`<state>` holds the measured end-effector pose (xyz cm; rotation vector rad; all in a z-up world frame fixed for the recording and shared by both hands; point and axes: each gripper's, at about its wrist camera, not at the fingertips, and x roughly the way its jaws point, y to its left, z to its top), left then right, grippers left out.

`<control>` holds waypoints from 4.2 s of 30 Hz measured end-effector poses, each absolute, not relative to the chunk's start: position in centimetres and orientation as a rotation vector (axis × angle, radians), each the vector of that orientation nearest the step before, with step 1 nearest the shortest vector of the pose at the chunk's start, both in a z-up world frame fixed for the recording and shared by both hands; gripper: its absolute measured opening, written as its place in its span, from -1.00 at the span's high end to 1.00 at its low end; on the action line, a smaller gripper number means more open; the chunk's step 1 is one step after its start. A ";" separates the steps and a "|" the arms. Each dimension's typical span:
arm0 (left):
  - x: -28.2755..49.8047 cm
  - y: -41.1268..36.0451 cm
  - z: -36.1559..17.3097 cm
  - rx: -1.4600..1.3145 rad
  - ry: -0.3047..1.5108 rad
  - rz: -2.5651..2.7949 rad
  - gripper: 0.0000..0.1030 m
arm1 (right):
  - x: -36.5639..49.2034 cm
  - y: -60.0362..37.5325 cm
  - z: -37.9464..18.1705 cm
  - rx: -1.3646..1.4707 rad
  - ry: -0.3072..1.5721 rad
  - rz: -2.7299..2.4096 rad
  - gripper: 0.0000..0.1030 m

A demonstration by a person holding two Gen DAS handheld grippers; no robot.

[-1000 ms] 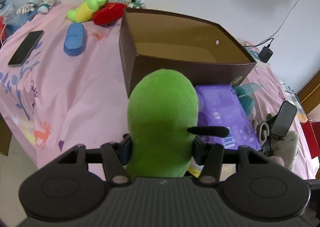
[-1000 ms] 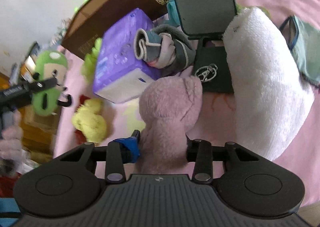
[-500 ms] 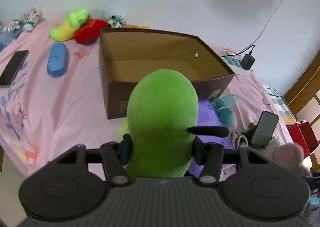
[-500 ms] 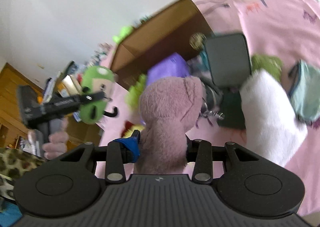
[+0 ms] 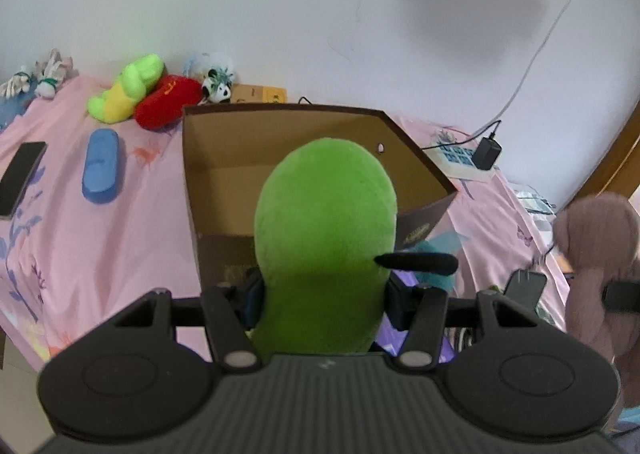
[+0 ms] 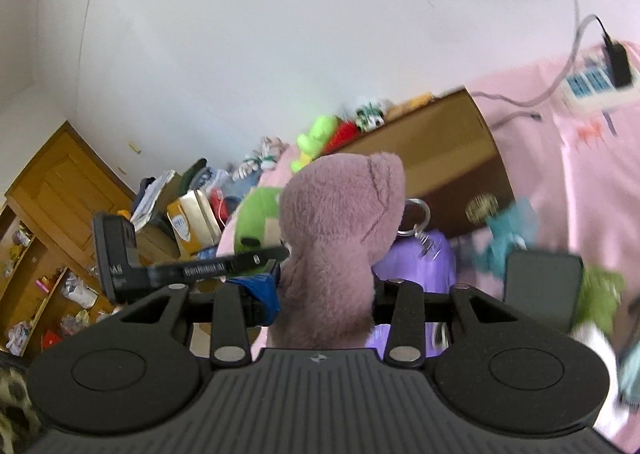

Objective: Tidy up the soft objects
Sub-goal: 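Carry the green plush and pink teddy over the brown cardboard box, then open the left gripper over the box while the right gripper releases the teddy, then withdraw both grippers from the box toward the remaining plush toys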

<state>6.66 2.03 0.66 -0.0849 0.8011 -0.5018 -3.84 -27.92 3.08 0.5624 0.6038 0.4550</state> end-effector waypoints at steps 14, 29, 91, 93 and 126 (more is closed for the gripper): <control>13.1 -0.3 2.5 -0.052 0.787 -0.383 -0.11 | 6.6 -27.3 7.0 0.356 0.539 0.397 0.55; 20.1 -3.0 -1.3 -0.018 0.847 -0.241 -0.12 | 19.2 -23.4 1.5 0.194 0.706 0.329 0.54; 19.0 -4.5 -1.2 0.083 0.838 -0.130 -0.63 | 12.9 -26.7 0.5 0.342 0.853 0.133 0.50; 18.3 -4.4 -0.4 0.082 0.825 -0.128 -0.80 | 11.3 -26.6 1.4 0.325 0.804 0.130 0.49; 7.3 -1.9 2.2 0.161 0.779 -0.130 -0.91 | -2.3 -24.2 0.9 0.490 0.501 0.032 0.48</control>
